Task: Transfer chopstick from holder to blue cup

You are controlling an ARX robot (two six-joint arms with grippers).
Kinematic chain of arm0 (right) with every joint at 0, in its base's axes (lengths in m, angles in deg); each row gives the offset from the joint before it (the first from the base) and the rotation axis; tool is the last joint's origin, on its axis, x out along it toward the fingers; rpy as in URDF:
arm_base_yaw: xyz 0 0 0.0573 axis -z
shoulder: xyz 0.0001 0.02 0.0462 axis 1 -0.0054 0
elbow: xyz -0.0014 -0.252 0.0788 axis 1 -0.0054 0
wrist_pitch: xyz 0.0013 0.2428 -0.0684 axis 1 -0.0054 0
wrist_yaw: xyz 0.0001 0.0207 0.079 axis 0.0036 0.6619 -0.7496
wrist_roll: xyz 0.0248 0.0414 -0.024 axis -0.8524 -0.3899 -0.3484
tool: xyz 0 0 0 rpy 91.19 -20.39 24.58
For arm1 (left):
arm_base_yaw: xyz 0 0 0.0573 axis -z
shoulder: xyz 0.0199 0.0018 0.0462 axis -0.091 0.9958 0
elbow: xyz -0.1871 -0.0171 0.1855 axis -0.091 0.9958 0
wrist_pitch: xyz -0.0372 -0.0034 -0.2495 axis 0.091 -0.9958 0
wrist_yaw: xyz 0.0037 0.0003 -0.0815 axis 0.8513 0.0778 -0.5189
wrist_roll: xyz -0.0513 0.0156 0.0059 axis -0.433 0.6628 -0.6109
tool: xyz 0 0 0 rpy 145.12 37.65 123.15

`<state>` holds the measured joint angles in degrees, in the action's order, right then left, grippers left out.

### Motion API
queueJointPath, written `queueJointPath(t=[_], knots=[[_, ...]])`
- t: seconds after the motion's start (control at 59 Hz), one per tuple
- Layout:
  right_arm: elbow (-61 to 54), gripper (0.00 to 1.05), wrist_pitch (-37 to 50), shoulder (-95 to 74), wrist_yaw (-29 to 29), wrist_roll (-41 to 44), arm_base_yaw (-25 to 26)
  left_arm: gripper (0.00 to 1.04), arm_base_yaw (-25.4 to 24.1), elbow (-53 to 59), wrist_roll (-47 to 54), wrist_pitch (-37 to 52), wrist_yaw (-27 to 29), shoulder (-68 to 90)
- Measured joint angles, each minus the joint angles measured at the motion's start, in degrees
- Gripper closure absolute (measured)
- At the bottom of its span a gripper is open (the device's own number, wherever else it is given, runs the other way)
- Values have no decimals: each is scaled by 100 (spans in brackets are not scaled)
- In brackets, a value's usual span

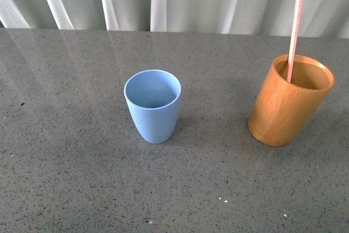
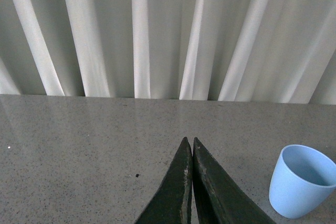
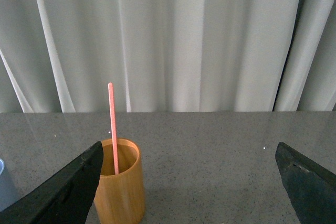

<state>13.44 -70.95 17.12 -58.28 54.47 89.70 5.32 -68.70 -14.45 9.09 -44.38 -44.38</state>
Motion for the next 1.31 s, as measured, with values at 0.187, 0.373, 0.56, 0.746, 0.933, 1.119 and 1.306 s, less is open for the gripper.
queueJointPath(t=[0.187, 0.373, 0.56, 0.746, 0.933, 1.119, 1.306], knots=[[0, 10, 0, 2, 0, 0, 0, 85, 0, 0, 2, -7, 0, -2], [0, 10, 0, 2, 0, 0, 0, 53, 0, 0, 0, -7, 0, -2], [0, 10, 0, 0, 0, 0, 0, 19, 0, 0, 0, -7, 0, -2], [282, 10, -763, -439, 933, -354, -245, 7, 0, 0, 4, -7, -2, -2], [592, 10, -9, -2516, 896, -774, 208, 7, 0, 0, 4, -7, 0, -2], [1045, 10, 1587, -4387, -192, -614, 546, 7, 0, 0, 4, -7, 0, -7], [1545, 10, 2153, -5576, -448, -409, 444, 7, 0, 0, 4, -7, 0, -7]])
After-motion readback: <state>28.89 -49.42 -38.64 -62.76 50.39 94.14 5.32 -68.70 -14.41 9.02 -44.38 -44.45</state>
